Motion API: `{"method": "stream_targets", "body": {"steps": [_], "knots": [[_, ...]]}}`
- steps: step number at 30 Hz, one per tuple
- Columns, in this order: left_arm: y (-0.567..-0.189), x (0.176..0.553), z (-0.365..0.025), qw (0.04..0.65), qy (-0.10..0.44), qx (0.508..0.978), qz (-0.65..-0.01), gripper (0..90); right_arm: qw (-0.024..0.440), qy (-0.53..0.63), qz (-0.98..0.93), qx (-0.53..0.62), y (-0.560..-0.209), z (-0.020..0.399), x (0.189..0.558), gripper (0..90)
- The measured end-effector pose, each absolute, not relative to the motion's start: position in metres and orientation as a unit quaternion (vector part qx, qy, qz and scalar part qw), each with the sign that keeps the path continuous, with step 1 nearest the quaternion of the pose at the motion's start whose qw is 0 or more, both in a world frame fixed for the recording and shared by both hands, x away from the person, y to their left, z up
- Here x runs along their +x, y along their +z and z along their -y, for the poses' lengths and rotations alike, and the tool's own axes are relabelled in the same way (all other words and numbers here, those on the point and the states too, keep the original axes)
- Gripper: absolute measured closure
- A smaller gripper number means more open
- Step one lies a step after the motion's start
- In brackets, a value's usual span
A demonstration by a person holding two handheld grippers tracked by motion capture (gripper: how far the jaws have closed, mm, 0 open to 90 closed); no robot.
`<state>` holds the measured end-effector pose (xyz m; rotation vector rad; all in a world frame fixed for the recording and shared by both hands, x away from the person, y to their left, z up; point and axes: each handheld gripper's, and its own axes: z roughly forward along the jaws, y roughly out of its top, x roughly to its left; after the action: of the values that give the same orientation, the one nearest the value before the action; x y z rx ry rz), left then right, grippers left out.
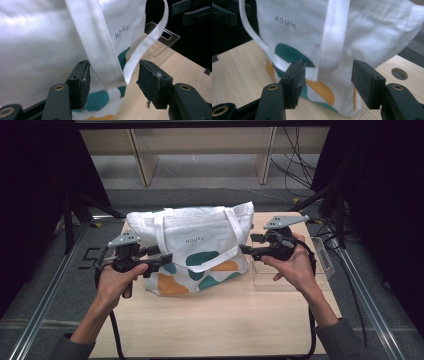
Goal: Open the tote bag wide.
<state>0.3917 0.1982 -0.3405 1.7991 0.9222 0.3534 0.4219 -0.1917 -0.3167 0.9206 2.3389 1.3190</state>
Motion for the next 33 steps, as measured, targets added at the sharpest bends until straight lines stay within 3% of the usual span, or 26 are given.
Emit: {"method": "stream_targets", "body": {"steps": [3, 8, 11, 13, 16, 17, 24, 33], "knots": [[-0.338, 0.395, -0.198, 0.522, 0.154, 0.744, -0.387, 43.1, 0.144, 0.472, -0.808, 0.322, -0.316, 0.185, 0.433, 44.0], [-0.339, 0.401, -0.197, 0.521, 0.167, 0.746, -0.379, 58.7, 0.133, 0.475, -0.808, 0.321, -0.314, 0.176, 0.444, 44.3], [-0.34, 0.403, -0.195, 0.516, 0.18, 0.753, -0.367, 65.4, 0.13, 0.479, -0.81, 0.312, -0.312, 0.172, 0.447, 51.9], [-0.34, 0.402, -0.195, 0.514, 0.185, 0.754, -0.364, 68.8, 0.133, 0.477, -0.816, 0.299, -0.312, 0.169, 0.45, 63.3], [-0.343, 0.398, -0.194, 0.507, 0.188, 0.763, -0.354, 71.9, 0.138, 0.47, -0.82, 0.296, -0.314, 0.168, 0.451, 68.3], [-0.345, 0.397, -0.193, 0.504, 0.19, 0.766, -0.35, 74.4, 0.143, 0.462, -0.827, 0.288, -0.317, 0.165, 0.448, 73.6], [-0.367, 0.382, -0.194, 0.495, 0.18, 0.781, -0.335, 78.9, 0.151, 0.434, -0.853, 0.246, -0.334, 0.157, 0.426, 79.7], [-0.394, 0.369, -0.196, 0.487, 0.165, 0.792, -0.33, 79.3, 0.137, 0.406, -0.874, 0.228, -0.355, 0.151, 0.411, 80.4]]}}
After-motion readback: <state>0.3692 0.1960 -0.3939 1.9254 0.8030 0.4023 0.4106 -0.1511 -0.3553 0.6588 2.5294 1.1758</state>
